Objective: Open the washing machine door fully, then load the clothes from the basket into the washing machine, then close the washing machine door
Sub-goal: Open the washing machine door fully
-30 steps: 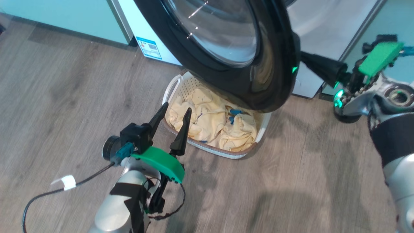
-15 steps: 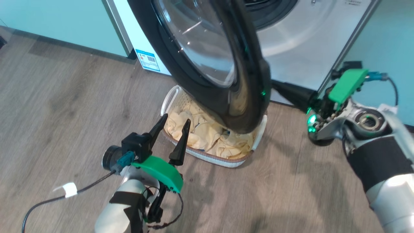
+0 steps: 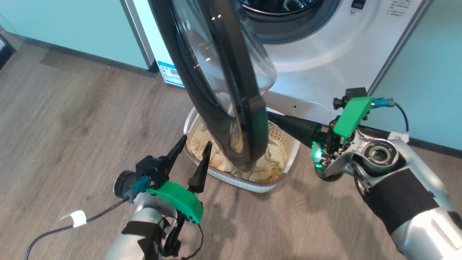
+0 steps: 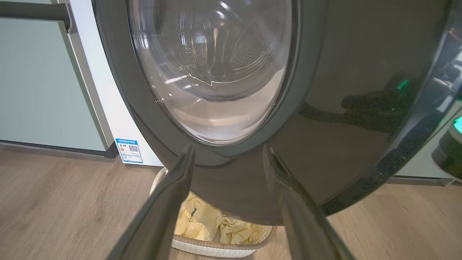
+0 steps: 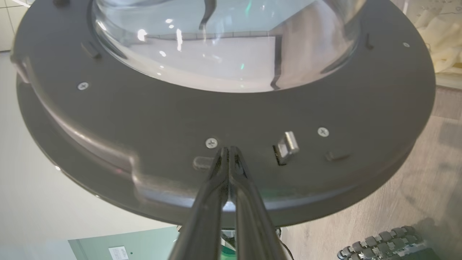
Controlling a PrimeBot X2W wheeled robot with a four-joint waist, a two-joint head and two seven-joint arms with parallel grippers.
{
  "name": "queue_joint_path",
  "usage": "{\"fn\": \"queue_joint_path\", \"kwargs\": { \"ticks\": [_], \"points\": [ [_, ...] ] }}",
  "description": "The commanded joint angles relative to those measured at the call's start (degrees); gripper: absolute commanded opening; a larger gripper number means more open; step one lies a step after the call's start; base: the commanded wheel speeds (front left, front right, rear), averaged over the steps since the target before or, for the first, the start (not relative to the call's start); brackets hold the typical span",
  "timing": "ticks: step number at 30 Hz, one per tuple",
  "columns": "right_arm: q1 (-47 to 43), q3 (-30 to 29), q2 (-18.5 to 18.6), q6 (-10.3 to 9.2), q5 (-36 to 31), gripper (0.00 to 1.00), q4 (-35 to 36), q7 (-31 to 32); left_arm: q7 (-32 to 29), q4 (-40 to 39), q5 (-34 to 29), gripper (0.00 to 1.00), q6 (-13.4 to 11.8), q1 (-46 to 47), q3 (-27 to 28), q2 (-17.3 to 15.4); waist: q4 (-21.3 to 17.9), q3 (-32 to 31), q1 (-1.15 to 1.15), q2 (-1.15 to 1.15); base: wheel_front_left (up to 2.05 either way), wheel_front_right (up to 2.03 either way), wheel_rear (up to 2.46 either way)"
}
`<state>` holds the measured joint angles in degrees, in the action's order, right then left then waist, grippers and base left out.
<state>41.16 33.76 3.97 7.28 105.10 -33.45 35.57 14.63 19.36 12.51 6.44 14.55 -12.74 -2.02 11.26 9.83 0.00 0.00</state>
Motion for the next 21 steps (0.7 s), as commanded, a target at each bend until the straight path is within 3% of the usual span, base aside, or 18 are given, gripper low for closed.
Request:
{"fn": "queue_joint_path", "kwargs": {
  "ticks": [1,13,21],
  "points": [
    [0.75,0.91,-1.09,0.21,1.59,0.00,3.43,-1.08,0.37,-1.67,-0.65,1.00,0.09,1.09,2.15,-0.86,0.19,-0.25,0.00,0.00,0.00,0.00,0.00],
    [0.77,4.86,-0.99,0.21,5.12,0.00,3.62,-3.99,0.37,-1.65,-0.59,1.00,0.04,0.85,2.13,-0.86,0.62,-0.70,0.00,0.00,0.00,0.00,0.00],
    [-0.04,2.12,0.25,0.21,6.26,0.00,4.84,-9.02,0.37,-1.61,-0.50,1.00,-0.07,0.19,2.68,-0.86,0.20,-1.69,0.00,0.00,0.00,0.00,0.00]
  ]
}}
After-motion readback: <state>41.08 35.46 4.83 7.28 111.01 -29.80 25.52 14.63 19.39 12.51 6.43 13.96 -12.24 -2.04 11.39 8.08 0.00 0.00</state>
